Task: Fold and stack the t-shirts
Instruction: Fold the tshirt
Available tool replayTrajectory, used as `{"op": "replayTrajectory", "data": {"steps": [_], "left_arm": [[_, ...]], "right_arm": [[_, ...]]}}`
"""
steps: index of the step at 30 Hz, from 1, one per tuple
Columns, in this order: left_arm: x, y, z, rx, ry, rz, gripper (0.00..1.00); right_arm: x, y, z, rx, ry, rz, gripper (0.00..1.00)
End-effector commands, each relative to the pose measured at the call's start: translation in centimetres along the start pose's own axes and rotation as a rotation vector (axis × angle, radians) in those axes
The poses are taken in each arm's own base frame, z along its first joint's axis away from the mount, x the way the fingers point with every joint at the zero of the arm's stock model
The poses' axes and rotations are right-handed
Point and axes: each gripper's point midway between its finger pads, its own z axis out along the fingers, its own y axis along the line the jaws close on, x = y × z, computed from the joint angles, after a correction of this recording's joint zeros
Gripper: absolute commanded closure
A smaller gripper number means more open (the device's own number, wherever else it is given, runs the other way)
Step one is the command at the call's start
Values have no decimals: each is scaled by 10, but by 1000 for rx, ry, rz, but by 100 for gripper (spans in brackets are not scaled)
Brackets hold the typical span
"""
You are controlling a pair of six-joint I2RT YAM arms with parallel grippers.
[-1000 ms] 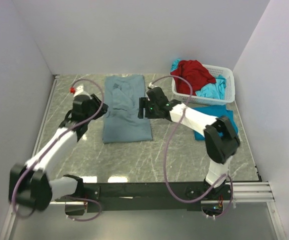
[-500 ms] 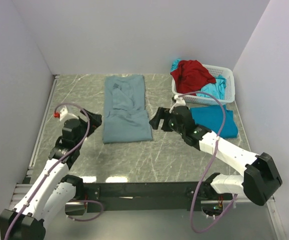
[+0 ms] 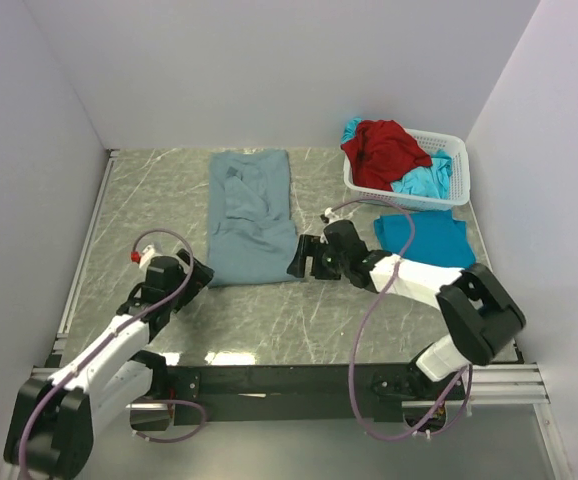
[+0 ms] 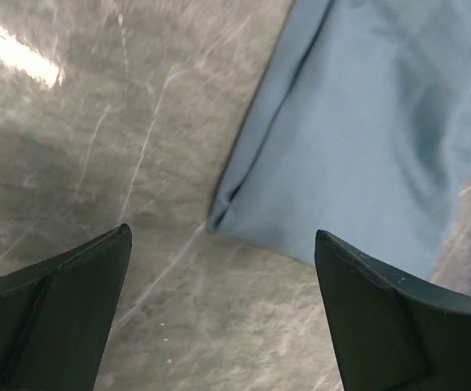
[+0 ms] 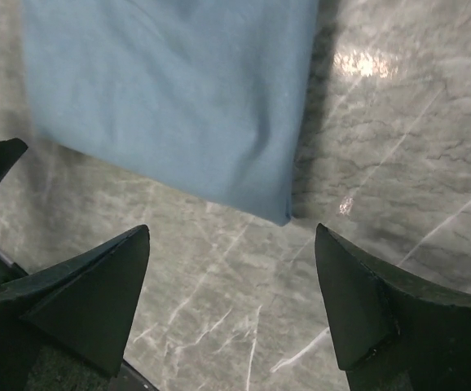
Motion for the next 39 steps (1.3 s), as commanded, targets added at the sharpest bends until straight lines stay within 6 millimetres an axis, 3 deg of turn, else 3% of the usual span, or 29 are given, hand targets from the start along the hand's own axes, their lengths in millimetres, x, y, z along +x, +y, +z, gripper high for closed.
{"op": "replayTrajectory", "data": {"steps": [1, 4, 9, 22, 27, 30, 33, 34, 35, 37, 39], "left_arm": [[-2, -17, 8, 54, 15, 9, 0], [5, -17, 16, 56, 44, 10, 3], [12, -8, 23, 14, 71, 10, 17], [27, 1, 27, -8, 134, 15, 50], [30, 2, 34, -25, 151, 18, 57], [32, -1, 40, -25, 173, 46, 73], [31, -3, 44, -20, 171, 57, 79], [30, -4, 45, -14, 167, 62, 93], [31, -6, 45, -4, 179, 69, 100], [32, -5, 46, -15, 184, 73, 100], [34, -3, 45, -24, 196, 80, 100]], "right_arm": [[-17, 17, 9, -55, -18, 18, 12], [-10, 9, 15, -29, 13, 10, 18], [-2, -7, 21, 39, 42, 12, 26], [11, -20, 33, 80, 104, 14, 48], [12, -18, 37, 70, 119, 16, 58], [14, -21, 40, 79, 129, 19, 61], [17, -21, 42, 73, 144, 23, 73], [17, -22, 43, 73, 145, 27, 81], [17, -22, 43, 72, 146, 26, 85], [17, -20, 43, 67, 144, 24, 97], [16, -21, 41, 66, 146, 19, 100]]}}
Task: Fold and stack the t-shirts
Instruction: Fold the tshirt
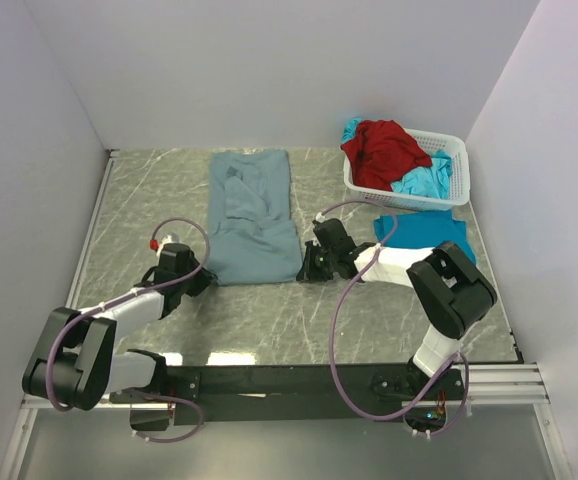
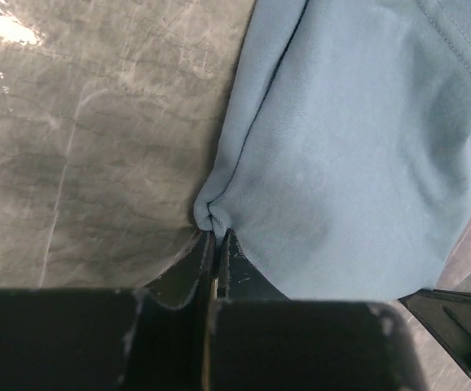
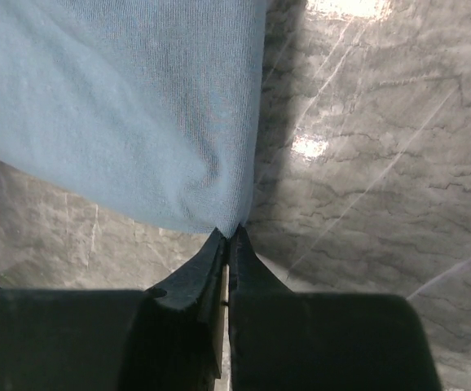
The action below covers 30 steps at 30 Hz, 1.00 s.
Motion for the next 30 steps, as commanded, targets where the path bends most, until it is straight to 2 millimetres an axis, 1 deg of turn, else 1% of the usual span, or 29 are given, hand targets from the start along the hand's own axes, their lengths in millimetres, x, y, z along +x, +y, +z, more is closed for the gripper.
{"op": "replayTrajectory", "data": {"steps": [1, 3, 4, 5, 6, 7, 8, 9, 10, 11, 13, 15, 16, 17, 18, 19, 20, 21, 22, 24, 25, 27, 28, 30], "left_arm": [[11, 11, -1, -39, 54, 42, 100], [15, 9, -5, -21, 68, 33, 100], [21, 13, -8, -28, 91, 25, 100], [22, 12, -12, -18, 90, 16, 100], [25, 13, -15, -19, 97, -3, 100], [34, 24, -21, -56, 129, -17, 100], [34, 21, -26, -39, 121, -20, 100], [36, 22, -30, -42, 123, -34, 99], [43, 30, -35, -66, 135, -35, 99], [40, 24, -40, -34, 115, -30, 99], [49, 25, -47, -24, 125, -37, 99], [55, 14, -59, 30, 145, -36, 100], [58, 12, -63, 45, 155, -36, 99], [56, 5, -70, 74, 143, -38, 99], [61, 4, -77, 64, 159, -40, 99], [60, -1, -83, 90, 148, -39, 99], [61, -4, -87, 99, 149, -38, 99], [66, -9, -92, 128, 170, -19, 99], [67, -13, -95, 153, 172, -4, 99], [64, -22, -103, 202, 161, 3, 100], [59, -29, -107, 223, 147, 3, 99], [48, -44, -116, 271, 114, -1, 99], [43, -51, -119, 292, 93, -2, 99], [30, -61, -122, 321, 42, -5, 99]], "right_arm": [[-10, 6, -1, -17, -16, -15, 100], [-8, 5, -4, -20, -16, -20, 100], [-7, 5, -7, -22, -18, -18, 100], [0, 2, -9, -12, 0, -15, 100], [3, 2, -12, -22, 7, -14, 100], [9, 1, -15, -28, 13, -10, 100], [12, 1, -18, -35, 17, -2, 100], [16, 0, -20, -38, 22, 4, 100], [23, -1, -26, -44, 26, 10, 100], [26, -1, -29, -47, 30, 14, 100], [37, 1, -39, -65, 38, 12, 100], [47, 2, -47, -68, 57, 5, 100], [51, 8, -56, -83, 58, -11, 100], [59, 5, -61, -65, 82, -13, 100], [64, 7, -66, -64, 87, -22, 100], [68, 11, -78, -71, 87, -33, 100], [70, 15, -84, -82, 85, -43, 100], [72, 17, -89, -92, 85, -45, 100], [72, 24, -99, -122, 69, -59, 100], [71, 26, -108, -131, 57, -67, 100], [66, 30, -114, -142, 29, -83, 100], [55, 27, -119, -113, -14, -96, 100], [45, 33, -123, -116, -42, -113, 100], [34, 32, -126, -82, -74, -131, 100]]}}
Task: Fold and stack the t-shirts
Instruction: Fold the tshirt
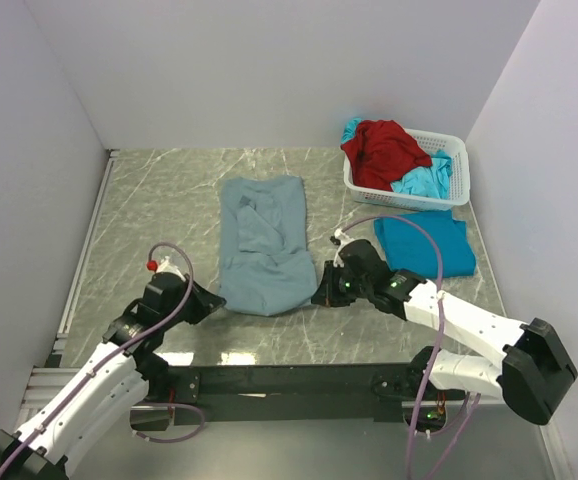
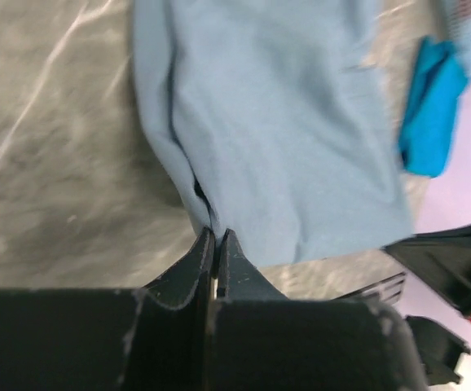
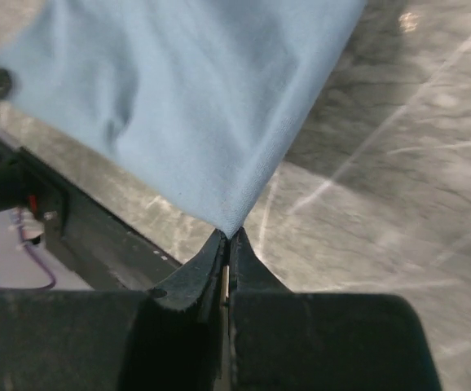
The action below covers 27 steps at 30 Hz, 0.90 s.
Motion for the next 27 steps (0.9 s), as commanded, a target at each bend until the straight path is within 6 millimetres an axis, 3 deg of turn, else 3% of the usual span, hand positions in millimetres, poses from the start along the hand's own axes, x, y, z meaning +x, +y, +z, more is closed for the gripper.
{"op": "replayTrajectory", "data": {"steps": [1, 6, 10, 12, 21, 27], "left_arm": [[-37, -48, -12, 133, -140, 9, 100], [-72, -83, -13, 180, -255, 56, 100], [-100, -88, -3, 99, -344, 66, 100], [-116, -105, -6, 126, -390, 84, 100], [-173, -134, 10, 116, -447, 124, 100], [-202, -143, 22, 81, -494, 131, 100]], "right_arm": [[-33, 6, -13, 48, -85, -65, 100], [-74, 4, -17, 98, -158, -43, 100], [-107, 26, -21, 51, -192, -96, 100], [-121, 30, -19, 58, -194, -98, 100], [-185, 34, -18, 5, -215, -78, 100], [-203, 26, -4, -35, -166, -54, 100]]}}
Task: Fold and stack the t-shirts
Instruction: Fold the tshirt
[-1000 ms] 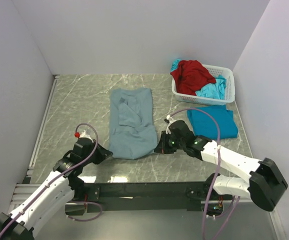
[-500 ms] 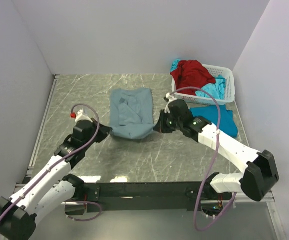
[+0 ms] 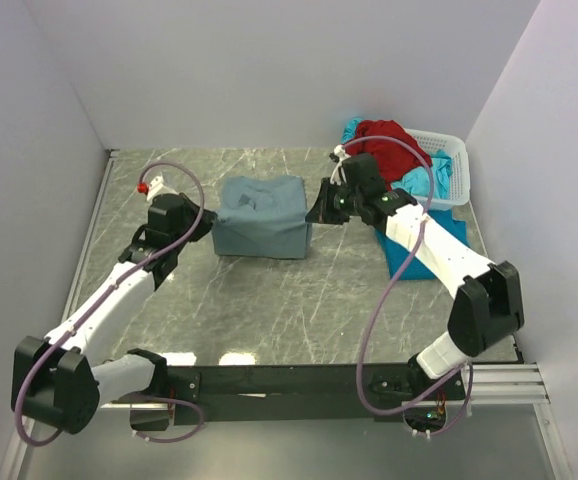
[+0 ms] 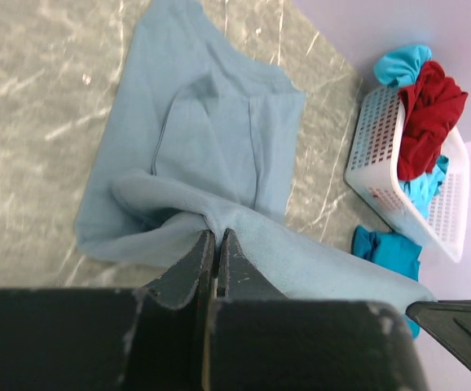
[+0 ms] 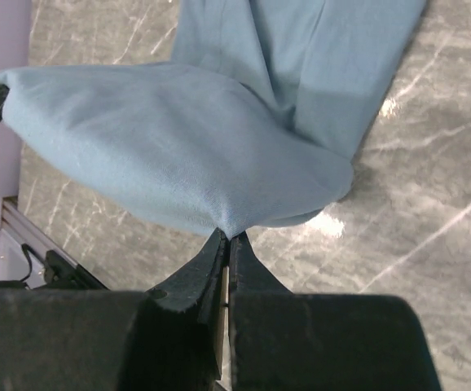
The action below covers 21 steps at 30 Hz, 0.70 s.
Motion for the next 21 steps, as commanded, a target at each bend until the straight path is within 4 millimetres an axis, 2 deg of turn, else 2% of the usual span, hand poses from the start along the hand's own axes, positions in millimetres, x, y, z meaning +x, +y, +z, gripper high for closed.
{"op": "replayTrajectory", "data": {"steps": [1, 5, 7, 8, 12, 15, 19, 20, 21], "left_arm": [[-37, -34, 3, 92, -92, 38, 100], [-53, -35, 13, 66, -128, 72, 100], [-53, -34, 21, 56, -117, 81, 100], [-59, -42, 23, 86, -128, 89, 100], [-56, -45, 41, 97, -90, 90, 100], [-62, -48, 50, 102, -85, 87, 100], [-63, -43, 71, 87, -56, 91, 100], [-69, -45, 74, 88, -66, 90, 99], [-65, -41, 82, 79, -48, 90, 100]], "right_arm": [[-16, 7, 2, -61, 12, -16, 100], [-22, 0, 16, -38, 12, -8, 100], [-33, -1, 19, -24, -19, -12, 100], [-37, -2, 21, -15, -25, -9, 100], [-51, -10, 29, 25, -54, -1, 100], [-55, -14, 39, 29, -44, 6, 100], [-65, -22, 48, 35, -56, 21, 100], [-70, -26, 51, 42, -61, 31, 100], [-72, -26, 52, 36, -62, 31, 100]]}}
